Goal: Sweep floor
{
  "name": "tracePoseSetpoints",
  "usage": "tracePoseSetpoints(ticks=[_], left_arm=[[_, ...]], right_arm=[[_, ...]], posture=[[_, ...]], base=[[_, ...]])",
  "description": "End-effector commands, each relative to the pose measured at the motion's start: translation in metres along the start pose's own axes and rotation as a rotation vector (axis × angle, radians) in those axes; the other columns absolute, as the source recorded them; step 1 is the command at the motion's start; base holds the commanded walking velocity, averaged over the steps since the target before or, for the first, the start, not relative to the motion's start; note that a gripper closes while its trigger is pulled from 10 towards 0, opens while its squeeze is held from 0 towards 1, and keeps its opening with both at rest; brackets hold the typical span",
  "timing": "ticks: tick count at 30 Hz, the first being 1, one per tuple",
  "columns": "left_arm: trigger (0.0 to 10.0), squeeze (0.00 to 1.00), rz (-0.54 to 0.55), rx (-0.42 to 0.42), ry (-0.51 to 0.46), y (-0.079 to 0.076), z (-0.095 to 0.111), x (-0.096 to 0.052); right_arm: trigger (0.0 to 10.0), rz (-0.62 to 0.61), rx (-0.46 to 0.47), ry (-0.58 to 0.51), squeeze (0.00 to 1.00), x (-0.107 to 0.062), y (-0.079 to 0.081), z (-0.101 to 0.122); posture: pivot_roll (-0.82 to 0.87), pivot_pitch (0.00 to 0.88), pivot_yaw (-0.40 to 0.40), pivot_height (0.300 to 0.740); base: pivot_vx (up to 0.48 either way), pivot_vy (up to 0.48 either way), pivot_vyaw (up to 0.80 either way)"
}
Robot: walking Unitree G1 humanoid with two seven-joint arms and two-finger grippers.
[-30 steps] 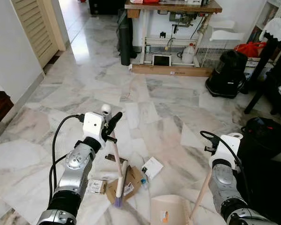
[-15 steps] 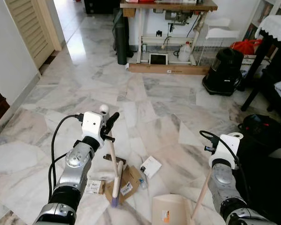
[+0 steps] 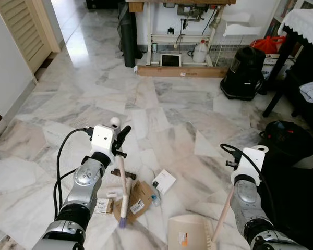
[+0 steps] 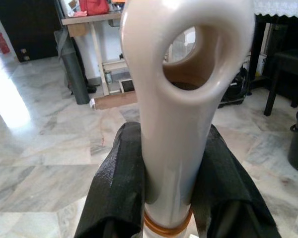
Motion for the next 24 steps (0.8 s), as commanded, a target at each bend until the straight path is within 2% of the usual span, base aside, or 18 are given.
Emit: tracePoseSetpoints(ticks=[1, 10, 14, 15, 16, 17, 19, 24], left_arm=[[10.0, 0.0, 0.006, 0.023, -0.021, 0.003, 0.005, 0.003], [10.0, 0.0, -0.001, -0.005, 0.038, -0.001, -0.008, 0.005], [10.0, 0.0, -0.062, -0.035, 0.089, -0.011, -0.016, 0.006], [10.0, 0.0, -0.135, -0.068, 0.118, -0.021, -0.021, 0.006], [10.0, 0.0, -0.135, -0.068, 0.118, -0.021, -0.021, 0.006], [10.0, 0.0, -0.182, -0.109, 0.132, -0.027, -0.022, 0.006], [10.0, 0.0, -0.235, -0.123, 0.147, -0.032, -0.023, 0.006], [10.0, 0.0, -0.298, -0.135, 0.167, -0.034, -0.025, 0.003]], right_arm=[[10.0, 0.009, 0.003, -0.035, 0.0, 0.0, 0.0, 0.007], [10.0, 0.011, 0.013, -0.046, 0.0, -0.004, -0.007, 0.006], [10.0, 0.011, 0.01, -0.051, 0.0, -0.005, -0.011, 0.006], [10.0, 0.012, 0.007, -0.047, 0.0, -0.005, -0.011, 0.005], [10.0, 0.012, 0.007, -0.047, 0.0, -0.005, -0.011, 0.005], [10.0, 0.014, 0.006, -0.044, 0.0, -0.006, -0.01, 0.004], [10.0, 0.02, 0.007, -0.04, 0.0, -0.006, -0.008, 0.004], [10.0, 0.034, 0.008, -0.021, 0.0, -0.006, -0.004, 0.001]], posture=[[-0.1, 0.11, -0.029, 0.74], [-0.17, 0.159, -0.042, 0.74], [-0.17, 0.167, -0.045, 0.74], [-0.17, 0.166, -0.045, 0.74], [-0.17, 0.166, -0.045, 0.74], [-0.17, 0.166, -0.046, 0.74], [-0.16, 0.166, -0.046, 0.74], [-0.15, 0.161, -0.045, 0.74]], base=[[0.0, 0.0, 0.0], [0.0, 0.0, 0.0], [0.0, 0.0, 0.0], [0.0, 0.0, 0.0], [0.0, 0.0, 0.0], [0.0, 0.0, 0.0], [0.0, 0.0, 0.0], [0.0, 0.0, 0.0]])
Point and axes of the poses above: a point about 5 cm out from each wrist's last joint towards the gripper, its own x axis pointing out of the wrist towards the gripper, its own z axis along the axis of the wrist's last joint, y = z × x, the point moved 5 cm from there along x, pointing out of the wrist towards the gripper, and after that the axes turned 7 degrees about x, right-handed, at the moved point
